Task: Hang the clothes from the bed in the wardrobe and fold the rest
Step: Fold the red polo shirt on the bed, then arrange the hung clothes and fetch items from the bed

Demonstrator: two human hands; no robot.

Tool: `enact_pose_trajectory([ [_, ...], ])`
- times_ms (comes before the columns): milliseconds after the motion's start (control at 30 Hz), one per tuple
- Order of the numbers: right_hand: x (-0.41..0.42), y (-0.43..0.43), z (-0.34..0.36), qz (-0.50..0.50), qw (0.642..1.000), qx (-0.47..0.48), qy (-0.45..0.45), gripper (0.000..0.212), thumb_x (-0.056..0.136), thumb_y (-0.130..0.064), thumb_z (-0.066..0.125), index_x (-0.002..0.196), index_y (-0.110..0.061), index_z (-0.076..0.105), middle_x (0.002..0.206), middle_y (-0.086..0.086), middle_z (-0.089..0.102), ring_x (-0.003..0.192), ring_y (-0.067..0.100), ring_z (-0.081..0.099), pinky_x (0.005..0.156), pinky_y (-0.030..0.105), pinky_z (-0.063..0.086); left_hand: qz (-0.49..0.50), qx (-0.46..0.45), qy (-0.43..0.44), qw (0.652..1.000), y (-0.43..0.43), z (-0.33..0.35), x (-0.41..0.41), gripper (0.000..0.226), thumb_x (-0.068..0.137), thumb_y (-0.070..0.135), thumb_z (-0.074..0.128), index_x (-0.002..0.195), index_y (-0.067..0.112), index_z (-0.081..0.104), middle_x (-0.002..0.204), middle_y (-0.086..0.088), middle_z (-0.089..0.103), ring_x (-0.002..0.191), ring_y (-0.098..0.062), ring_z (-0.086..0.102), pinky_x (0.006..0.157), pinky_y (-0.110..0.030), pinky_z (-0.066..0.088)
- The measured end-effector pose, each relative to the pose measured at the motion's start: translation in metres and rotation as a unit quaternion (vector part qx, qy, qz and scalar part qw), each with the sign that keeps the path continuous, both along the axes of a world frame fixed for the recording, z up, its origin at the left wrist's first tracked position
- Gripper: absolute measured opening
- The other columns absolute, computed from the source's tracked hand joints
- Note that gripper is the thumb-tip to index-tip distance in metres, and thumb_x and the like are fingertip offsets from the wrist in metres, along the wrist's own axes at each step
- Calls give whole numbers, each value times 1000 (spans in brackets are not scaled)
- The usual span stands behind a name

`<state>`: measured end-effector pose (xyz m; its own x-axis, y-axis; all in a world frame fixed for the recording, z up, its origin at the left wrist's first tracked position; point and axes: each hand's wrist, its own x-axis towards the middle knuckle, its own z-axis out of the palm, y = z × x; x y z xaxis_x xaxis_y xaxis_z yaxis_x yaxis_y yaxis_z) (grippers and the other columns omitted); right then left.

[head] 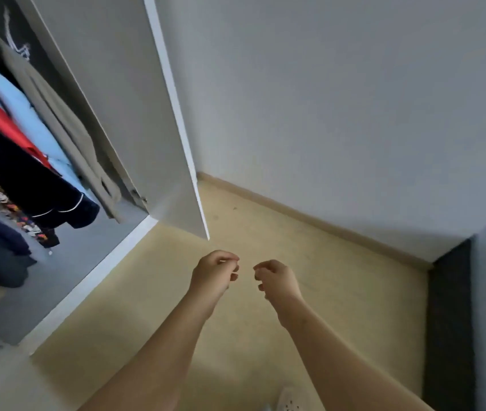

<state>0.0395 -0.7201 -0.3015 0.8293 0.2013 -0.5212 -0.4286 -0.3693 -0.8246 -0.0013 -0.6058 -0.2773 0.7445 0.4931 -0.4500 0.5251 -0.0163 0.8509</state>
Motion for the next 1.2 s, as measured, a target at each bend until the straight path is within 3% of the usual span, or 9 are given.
enact_pose_trajectory([
  [367,-122,-363,-9,-239,971,-27,-15,20,84,-14,48,74,-27,59,69,-7,58,57,10,52,46,18,37,-232,-13,4,973,-348,-11,-54,21,89,9,53,73,21,60,73,0,63,70,-20,59,62,-24,41],
  [500,-195,-518,-17,-338,940,-47,-9,20,84,-12,49,72,-24,60,66,-4,57,61,15,52,54,23,39,-322,-25,25,946,-509,-20,-101,23,91,6,49,73,19,56,68,1,57,47,-4,54,40,-12,35],
  [600,-253,-612,-22,-412,910,-49,9,21,84,-10,48,73,-23,60,72,-1,61,70,19,55,59,25,38,-395,-45,43,916,-614,-25,-137,24,93,6,48,73,18,53,66,1,54,41,0,51,40,-14,32],
  [767,-330,-719,-26,-512,857,-59,23,21,84,-9,50,72,-23,59,80,4,62,79,22,57,70,28,38,-510,-37,63,857,-745,-31,-186,21,93,10,47,76,18,57,68,2,58,55,-9,52,49,-19,34],
  [900,-381,-782,-32,-587,807,-40,46,19,82,-8,50,73,-19,62,69,0,59,67,20,52,62,27,37,-578,-35,74,812,-826,-39,-211,23,92,9,47,74,19,57,69,1,59,55,-10,53,47,-18,35],
  [1100,-403,-883,-43,-649,758,-23,56,15,83,-9,50,75,-17,61,73,1,56,68,19,49,60,25,36,-618,-30,90,781,-933,-48,-219,23,93,8,45,76,18,57,68,1,57,55,-9,52,40,-14,35],
  [1200,-390,-938,-49,-641,764,-4,67,13,85,-10,51,78,-15,61,74,1,58,72,20,52,66,26,38,-621,-23,92,778,-995,-56,-211,23,93,8,46,74,17,56,67,0,57,53,-10,51,38,-13,33],
])
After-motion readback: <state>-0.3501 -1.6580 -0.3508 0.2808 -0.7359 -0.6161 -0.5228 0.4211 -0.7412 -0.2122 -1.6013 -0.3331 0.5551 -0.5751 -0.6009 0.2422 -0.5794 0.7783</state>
